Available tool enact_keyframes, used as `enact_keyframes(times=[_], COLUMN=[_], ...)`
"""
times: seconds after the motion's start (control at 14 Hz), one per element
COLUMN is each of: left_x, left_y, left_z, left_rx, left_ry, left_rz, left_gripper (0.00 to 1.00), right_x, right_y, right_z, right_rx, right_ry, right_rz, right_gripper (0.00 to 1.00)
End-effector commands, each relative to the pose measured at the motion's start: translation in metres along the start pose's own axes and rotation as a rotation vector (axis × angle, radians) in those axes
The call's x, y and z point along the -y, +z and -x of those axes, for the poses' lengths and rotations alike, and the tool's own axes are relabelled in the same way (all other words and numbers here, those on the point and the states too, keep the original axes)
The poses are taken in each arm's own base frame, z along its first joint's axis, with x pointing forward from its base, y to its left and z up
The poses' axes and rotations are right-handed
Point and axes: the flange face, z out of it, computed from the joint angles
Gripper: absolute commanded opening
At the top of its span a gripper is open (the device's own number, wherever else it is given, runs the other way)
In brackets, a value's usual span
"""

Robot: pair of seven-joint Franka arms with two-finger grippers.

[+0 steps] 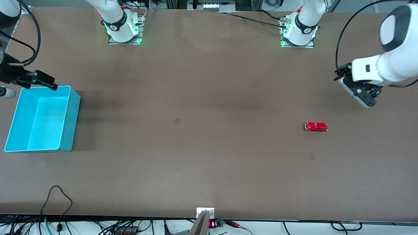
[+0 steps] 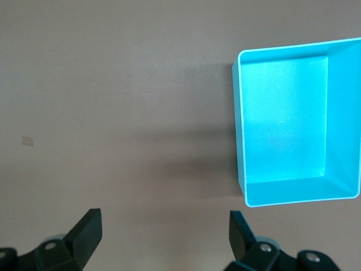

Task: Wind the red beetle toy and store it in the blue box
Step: 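Lower the left gripper over the red toy car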

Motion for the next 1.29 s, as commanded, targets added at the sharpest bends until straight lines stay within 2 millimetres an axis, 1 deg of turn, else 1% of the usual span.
enact_keyframes(times=[0.0,0.07,0.14,0.29,0.36,0.43,0.64,0.79,0.93,1.07,1.15,1.22], left_x=[-0.005,-0.002,0.007,0.027,0.036,0.046,0.062,0.075,0.078,0.078,0.079,0.079], left_y=[0.046,0.065,0.084,0.110,0.122,0.138,0.184,0.205,0.225,0.230,0.236,0.243], left_z=[-0.002,-0.003,-0.009,-0.018,-0.019,-0.018,-0.027,-0.021,-0.019,-0.020,-0.021,-0.022], left_rx=[-0.027,-0.035,-0.020,0.014,0.020,0.019,-0.009,-0.025,-0.029,-0.030,-0.034,-0.037], left_ry=[0.188,0.249,0.340,0.488,0.538,0.576,0.709,0.716,0.710,0.711,0.714,0.715], left_rz=[-0.052,-0.074,-0.106,-0.177,-0.202,-0.206,-0.230,-0.238,-0.219,-0.215,-0.216,-0.215], left_gripper=[1.00,1.00,1.00,1.00,1.00,1.00,1.00,1.00,1.00,1.00,0.99,0.95], right_x=[-0.003,-0.004,-0.002,-0.001,-0.001,-0.002,-0.003,-0.004,-0.005,-0.006,-0.006,-0.006], right_y=[-0.004,-0.004,-0.004,-0.004,-0.005,-0.006,-0.008,-0.007,-0.007,-0.007,-0.007,-0.007], right_z=[-0.002,-0.002,-0.002,-0.002,-0.003,-0.004,-0.006,-0.007,-0.007,-0.007,-0.007,-0.007], right_rx=[-0.010,-0.010,-0.010,-0.011,-0.019,-0.028,-0.053,-0.051,-0.051,-0.051,-0.051,-0.051], right_ry=[0.004,0.005,0.002,0.001,-0.001,-0.005,-0.016,-0.015,-0.013,-0.011,-0.013,-0.013], right_rz=[0.012,0.012,0.012,0.012,0.014,0.026,0.069,0.069,0.069,0.069,0.069,0.068], right_gripper=[1.00,1.00,1.00,1.00,1.00,1.00,1.00,1.00,1.00,1.00,1.00,1.00])
